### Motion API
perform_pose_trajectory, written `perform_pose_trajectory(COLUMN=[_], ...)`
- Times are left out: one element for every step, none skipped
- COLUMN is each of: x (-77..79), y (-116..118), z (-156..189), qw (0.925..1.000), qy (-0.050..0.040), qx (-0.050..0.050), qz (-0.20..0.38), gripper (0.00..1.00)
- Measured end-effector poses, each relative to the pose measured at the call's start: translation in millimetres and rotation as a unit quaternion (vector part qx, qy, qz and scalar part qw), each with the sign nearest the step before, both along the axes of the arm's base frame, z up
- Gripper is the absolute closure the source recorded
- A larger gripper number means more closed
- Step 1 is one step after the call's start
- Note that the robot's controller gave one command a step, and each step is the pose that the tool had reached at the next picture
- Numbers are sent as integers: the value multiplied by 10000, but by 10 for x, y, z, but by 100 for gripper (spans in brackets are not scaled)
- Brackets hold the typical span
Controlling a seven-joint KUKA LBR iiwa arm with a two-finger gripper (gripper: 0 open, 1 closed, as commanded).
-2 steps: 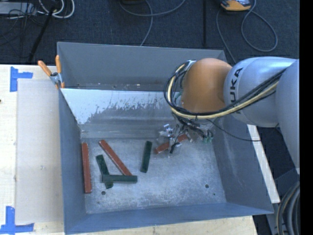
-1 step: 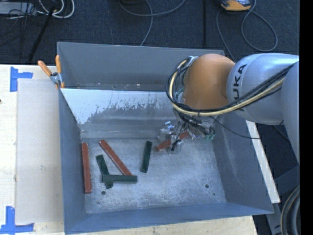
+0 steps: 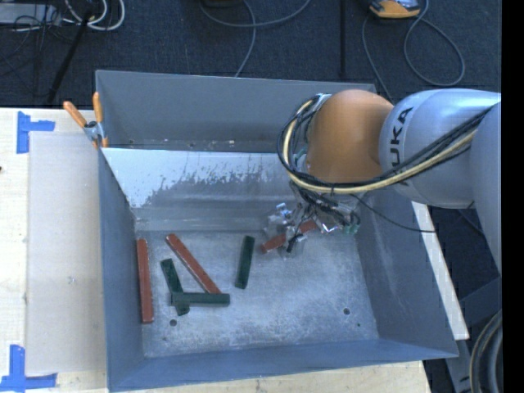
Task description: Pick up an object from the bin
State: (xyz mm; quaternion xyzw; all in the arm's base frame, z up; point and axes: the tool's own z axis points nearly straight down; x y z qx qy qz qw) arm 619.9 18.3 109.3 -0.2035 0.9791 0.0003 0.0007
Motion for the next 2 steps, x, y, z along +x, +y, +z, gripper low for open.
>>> perform_pose_trajectory(x=[19,31], y=[12,22], z=[656,869], qw=[10000,10000], qy=[-36,-17], qx=[-1,-1], qz=[0,-2], gripper=[100,100])
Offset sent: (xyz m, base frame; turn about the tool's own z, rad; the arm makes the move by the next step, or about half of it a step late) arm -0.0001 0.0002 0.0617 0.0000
